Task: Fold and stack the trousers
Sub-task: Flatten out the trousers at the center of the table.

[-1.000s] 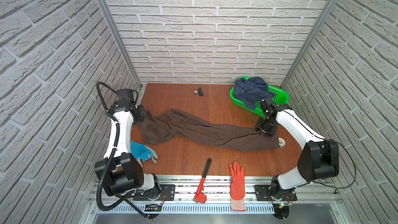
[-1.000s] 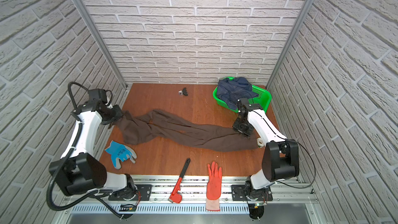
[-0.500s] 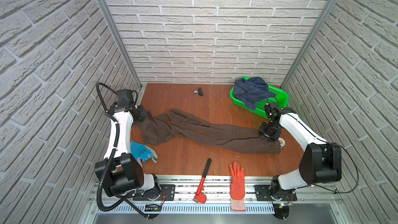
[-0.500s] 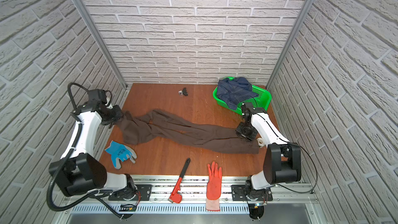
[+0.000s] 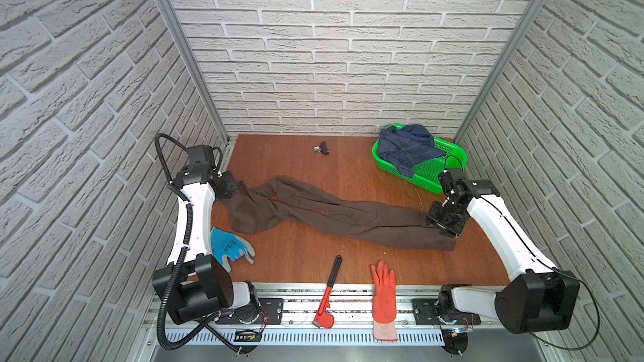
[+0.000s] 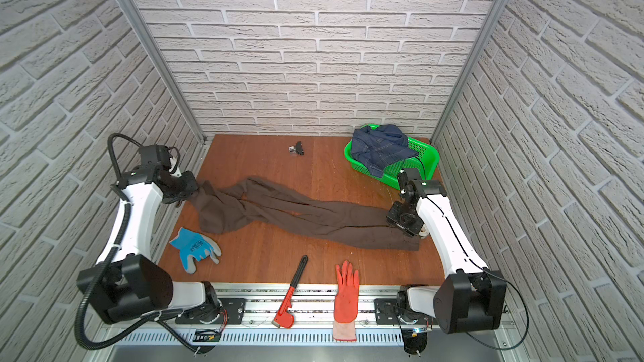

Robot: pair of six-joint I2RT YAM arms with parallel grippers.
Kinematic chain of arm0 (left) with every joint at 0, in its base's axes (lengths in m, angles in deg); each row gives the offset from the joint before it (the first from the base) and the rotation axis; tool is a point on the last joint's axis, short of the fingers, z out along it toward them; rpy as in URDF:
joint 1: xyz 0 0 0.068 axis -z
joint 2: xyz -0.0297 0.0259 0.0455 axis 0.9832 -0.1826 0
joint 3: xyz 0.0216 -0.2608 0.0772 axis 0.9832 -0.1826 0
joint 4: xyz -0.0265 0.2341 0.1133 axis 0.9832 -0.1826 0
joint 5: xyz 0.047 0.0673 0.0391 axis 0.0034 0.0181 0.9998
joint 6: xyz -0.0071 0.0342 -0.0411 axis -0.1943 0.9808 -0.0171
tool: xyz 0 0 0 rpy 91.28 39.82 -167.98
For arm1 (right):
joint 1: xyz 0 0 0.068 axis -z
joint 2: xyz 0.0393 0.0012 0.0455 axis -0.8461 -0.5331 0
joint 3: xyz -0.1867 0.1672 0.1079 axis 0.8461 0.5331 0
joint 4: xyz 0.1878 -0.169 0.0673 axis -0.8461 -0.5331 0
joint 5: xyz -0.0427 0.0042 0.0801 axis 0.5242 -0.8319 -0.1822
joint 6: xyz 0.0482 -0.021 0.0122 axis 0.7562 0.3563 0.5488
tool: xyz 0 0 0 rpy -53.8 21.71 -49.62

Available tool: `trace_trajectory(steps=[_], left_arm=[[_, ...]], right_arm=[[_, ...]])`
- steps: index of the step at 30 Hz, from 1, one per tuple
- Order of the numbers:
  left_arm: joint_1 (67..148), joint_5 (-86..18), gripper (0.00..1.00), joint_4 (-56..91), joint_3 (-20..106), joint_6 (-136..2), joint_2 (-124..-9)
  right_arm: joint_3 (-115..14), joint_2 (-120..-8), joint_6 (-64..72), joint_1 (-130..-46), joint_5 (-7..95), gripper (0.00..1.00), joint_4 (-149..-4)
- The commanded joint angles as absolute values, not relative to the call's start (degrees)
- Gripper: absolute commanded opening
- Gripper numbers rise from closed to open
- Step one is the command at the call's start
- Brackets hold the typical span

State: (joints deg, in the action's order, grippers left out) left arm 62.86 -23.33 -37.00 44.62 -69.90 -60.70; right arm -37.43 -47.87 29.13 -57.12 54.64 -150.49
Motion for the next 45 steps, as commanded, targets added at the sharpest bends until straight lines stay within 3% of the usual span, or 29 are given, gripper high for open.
trace_trajectory(steps=[1,14,34,37,40,45], left_arm=[[62.4,-23.8,0.0,-37.1,43.7,-68.8,-59.3],[61.6,-24.1,0.0,-37.3,43.8,-68.1,-59.1],[61.6,-24.8,0.0,-37.1,44.8,-69.0,-59.6],[61.3,-24.7,0.0,-36.4,45.7,-69.3,-60.5],[60.6,-25.0,0.0,-35.8,47.5,-69.6,-62.4],[60.1,-26.3,0.0,-35.0,53.0,-70.4,-66.9]], right_arm=[[-33.3,-45.7,32.6,-56.7,52.8,0.49,-152.6],[-23.1,-44.3,34.2,-51.6,48.3,0.51,-148.3],[-8.8,-53.3,37.7,-56.2,44.7,0.49,-134.5],[-10.3,-54.5,37.7,-56.3,45.7,0.4,-133.4],[-13.7,-53.4,37.7,-56.4,45.6,0.06,-133.3],[-24.9,-52.5,37.4,-56.6,46.1,0.05,-135.7]])
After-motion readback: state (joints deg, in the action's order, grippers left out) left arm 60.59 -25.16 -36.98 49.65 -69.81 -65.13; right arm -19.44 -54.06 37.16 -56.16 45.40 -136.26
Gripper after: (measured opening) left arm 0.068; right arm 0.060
